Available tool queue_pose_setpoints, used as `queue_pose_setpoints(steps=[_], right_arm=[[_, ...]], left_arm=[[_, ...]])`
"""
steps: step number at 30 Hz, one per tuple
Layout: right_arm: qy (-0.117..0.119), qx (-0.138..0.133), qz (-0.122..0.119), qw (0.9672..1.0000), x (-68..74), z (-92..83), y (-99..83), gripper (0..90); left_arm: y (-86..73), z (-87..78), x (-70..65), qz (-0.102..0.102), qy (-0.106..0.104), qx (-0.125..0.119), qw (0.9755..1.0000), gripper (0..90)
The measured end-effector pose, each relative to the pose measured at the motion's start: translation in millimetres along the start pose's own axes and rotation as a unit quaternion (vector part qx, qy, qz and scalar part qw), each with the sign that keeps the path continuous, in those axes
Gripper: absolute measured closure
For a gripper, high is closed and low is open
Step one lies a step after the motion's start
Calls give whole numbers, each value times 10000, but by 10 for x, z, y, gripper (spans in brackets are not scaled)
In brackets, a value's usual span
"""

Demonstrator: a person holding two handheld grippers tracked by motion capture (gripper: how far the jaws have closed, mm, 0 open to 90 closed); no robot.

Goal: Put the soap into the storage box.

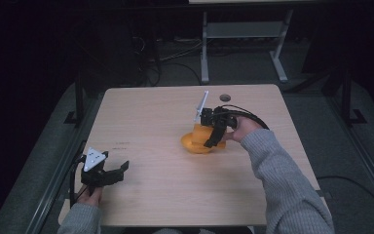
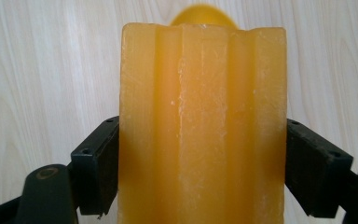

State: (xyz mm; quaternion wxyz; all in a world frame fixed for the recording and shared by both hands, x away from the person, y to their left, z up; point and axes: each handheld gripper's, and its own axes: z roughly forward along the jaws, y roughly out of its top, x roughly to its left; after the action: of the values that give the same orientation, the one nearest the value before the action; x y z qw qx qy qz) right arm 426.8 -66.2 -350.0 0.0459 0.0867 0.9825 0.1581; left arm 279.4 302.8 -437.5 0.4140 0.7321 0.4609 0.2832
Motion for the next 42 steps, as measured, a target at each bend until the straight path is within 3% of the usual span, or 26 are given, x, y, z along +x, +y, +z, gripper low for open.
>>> queue_pose_setpoints(steps=[4,10,13,35,42], right_arm=[[90,-83,-51,9999,-50,50,54,212],[176,104,-249,9995,-95,179,192,211],[259,74,-262,9993,-120,247,232,211],[342,180,-314,9988,-186,437,259,210],[371,105,-341,9987,-178,450,240,209]], left_arm=[[0,3,-2,10,2,13,10000,136],[-2,9,0,16,3,15,10000,136],[-4,0,8,16,-1,40,10000,136],[-15,3,31,-32,22,31,10000,136],[-20,8,34,-32,22,44,10000,136]])
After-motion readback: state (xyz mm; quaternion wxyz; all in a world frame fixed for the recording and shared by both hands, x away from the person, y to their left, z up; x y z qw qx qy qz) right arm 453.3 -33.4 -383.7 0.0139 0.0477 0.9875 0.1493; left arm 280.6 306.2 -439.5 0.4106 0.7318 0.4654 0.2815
